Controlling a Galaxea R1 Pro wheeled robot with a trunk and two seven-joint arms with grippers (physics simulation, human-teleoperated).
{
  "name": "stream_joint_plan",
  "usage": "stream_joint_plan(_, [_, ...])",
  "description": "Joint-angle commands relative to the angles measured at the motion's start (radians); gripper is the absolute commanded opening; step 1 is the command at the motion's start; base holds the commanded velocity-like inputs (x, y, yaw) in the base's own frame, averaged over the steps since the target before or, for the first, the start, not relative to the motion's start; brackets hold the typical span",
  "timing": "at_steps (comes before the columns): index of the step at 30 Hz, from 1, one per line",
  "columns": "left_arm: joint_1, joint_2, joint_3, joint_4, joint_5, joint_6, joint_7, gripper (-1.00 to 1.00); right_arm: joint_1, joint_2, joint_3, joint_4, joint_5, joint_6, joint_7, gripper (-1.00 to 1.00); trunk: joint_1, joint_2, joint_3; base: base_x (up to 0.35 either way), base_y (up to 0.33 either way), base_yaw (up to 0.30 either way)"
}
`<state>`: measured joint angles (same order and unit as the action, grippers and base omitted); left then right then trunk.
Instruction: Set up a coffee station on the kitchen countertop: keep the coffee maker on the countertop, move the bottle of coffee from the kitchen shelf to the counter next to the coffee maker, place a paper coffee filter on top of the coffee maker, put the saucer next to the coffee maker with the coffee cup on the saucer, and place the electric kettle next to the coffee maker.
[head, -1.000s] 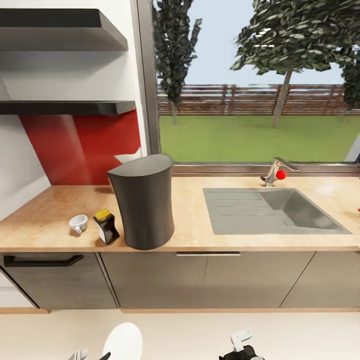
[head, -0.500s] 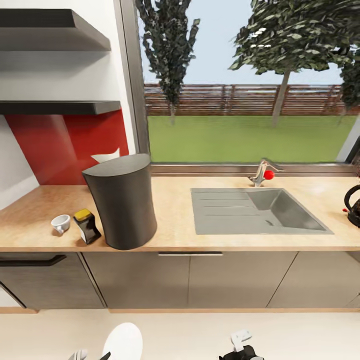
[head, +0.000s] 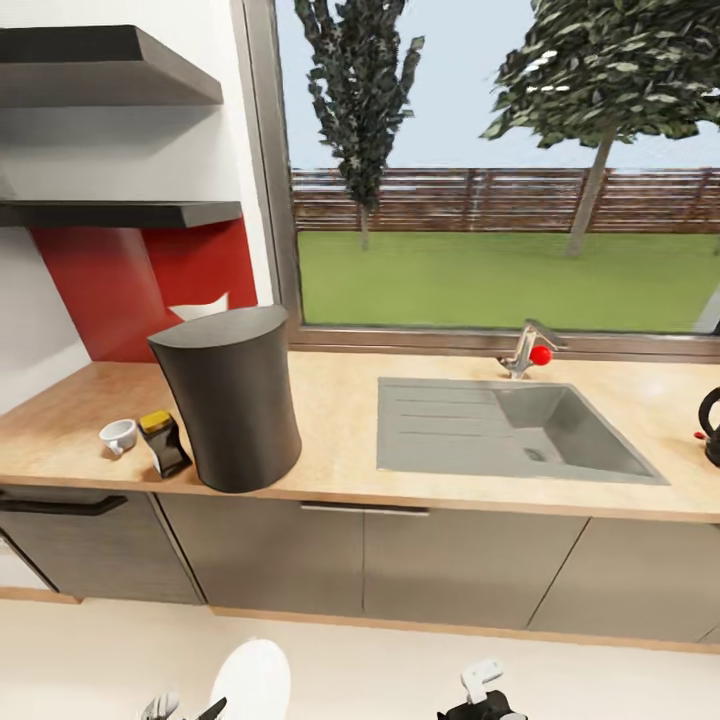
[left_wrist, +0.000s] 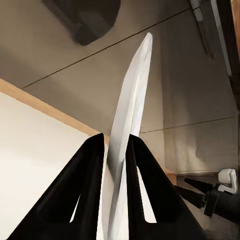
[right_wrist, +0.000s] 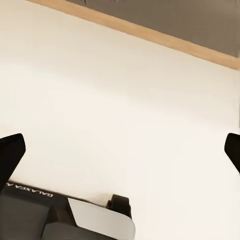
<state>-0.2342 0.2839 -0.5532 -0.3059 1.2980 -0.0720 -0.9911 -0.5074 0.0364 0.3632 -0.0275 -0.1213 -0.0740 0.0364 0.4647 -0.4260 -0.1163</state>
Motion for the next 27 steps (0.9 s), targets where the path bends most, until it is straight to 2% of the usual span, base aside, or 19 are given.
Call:
stream_joint_plan(1, [-0.004,0.000,-0.009,-0.016,0.006,-0.006,0.002,-1.00,-0.001,0.000,0.006,0.001,-0.011,-0.004,0.003,1.00,0.001,-0.002,-0.002,0.071,-0.273,0.237])
stream_joint_plan(3, [-0.007,-0.001,-0.010,-0.059,0.006,-0.001,0.005,-1.00,-0.001,-0.001,0.006,0.001,-0.011,-0.004,0.003,1.00,0.001,-0.002,-0.002,0.081,-0.273,0.181])
stream_joint_plan(5, [-0.009,-0.001,-0.010,-0.170,0.005,0.004,0.023,-1.00,-0.001,-0.001,0.006,0.001,-0.011,-0.004,0.004,1.00,0.001,-0.002,-0.002,0.102,-0.274,0.070])
stream_joint_plan(7, [-0.007,0.000,-0.008,-0.270,0.005,0.005,0.068,-1.00,0.000,-0.001,0.006,0.001,-0.011,-0.004,0.004,1.00,0.001,-0.002,-0.002,0.124,-0.251,0.028])
stream_joint_plan(9, [-0.005,0.000,-0.007,-0.354,0.004,-0.001,0.137,-1.00,-0.001,-0.001,0.006,0.001,-0.011,-0.004,0.004,1.00,0.001,-0.002,-0.002,0.061,-0.119,0.012])
stream_joint_plan(12, [-0.006,-0.004,-0.012,-0.428,-0.006,-0.009,0.246,-1.00,-0.001,-0.001,0.006,0.001,-0.011,-0.004,0.003,1.00,0.001,-0.002,-0.002,0.021,-0.040,0.004])
stream_joint_plan(14, [-0.013,-0.007,-0.015,-0.488,-0.011,-0.011,0.357,-1.00,0.000,-0.002,0.006,0.001,-0.011,-0.004,0.003,1.00,0.001,-0.002,-0.002,0.005,-0.009,0.001])
stream_joint_plan(15, [-0.016,-0.001,-0.016,-0.643,-0.047,-0.010,0.459,-1.00,-0.001,-0.003,0.006,0.001,-0.010,-0.004,0.002,1.00,0.001,-0.002,-0.002,0.000,0.000,0.000])
stream_joint_plan(20, [-0.017,0.013,-0.011,-0.800,-0.090,0.016,0.472,-1.00,0.008,-0.003,0.006,0.001,-0.009,-0.004,0.002,1.00,0.001,-0.002,-0.002,0.000,0.000,0.000])
stream_joint_plan(21, [-0.022,0.014,-0.004,-0.817,-0.092,0.057,0.472,-1.00,0.009,-0.003,0.006,0.001,-0.009,-0.004,0.001,1.00,0.001,-0.002,-0.002,0.000,0.000,0.000])
stream_joint_plan(22, [-0.047,0.013,0.018,-0.843,-0.093,0.144,0.471,-1.00,0.010,-0.003,0.006,0.001,-0.009,-0.004,0.001,1.00,0.001,-0.002,-0.002,0.000,0.000,0.000])
stream_joint_plan(25, [-0.066,0.013,0.060,-0.886,-0.092,0.199,0.474,-1.00,0.010,-0.002,0.006,0.001,-0.009,-0.004,0.001,1.00,0.001,-0.002,-0.002,0.000,0.000,0.000])
stream_joint_plan(26, [-0.072,0.013,0.096,-0.902,-0.089,0.216,0.476,-1.00,0.010,-0.002,0.006,0.001,-0.009,-0.004,0.000,1.00,0.001,-0.002,-0.002,0.000,0.000,0.000])
stream_joint_plan(27, [-0.080,0.011,0.150,-0.912,-0.086,0.256,0.478,-1.00,0.010,-0.002,0.006,0.001,-0.009,-0.004,0.000,1.00,0.001,-0.002,-0.002,0.000,0.000,0.000])
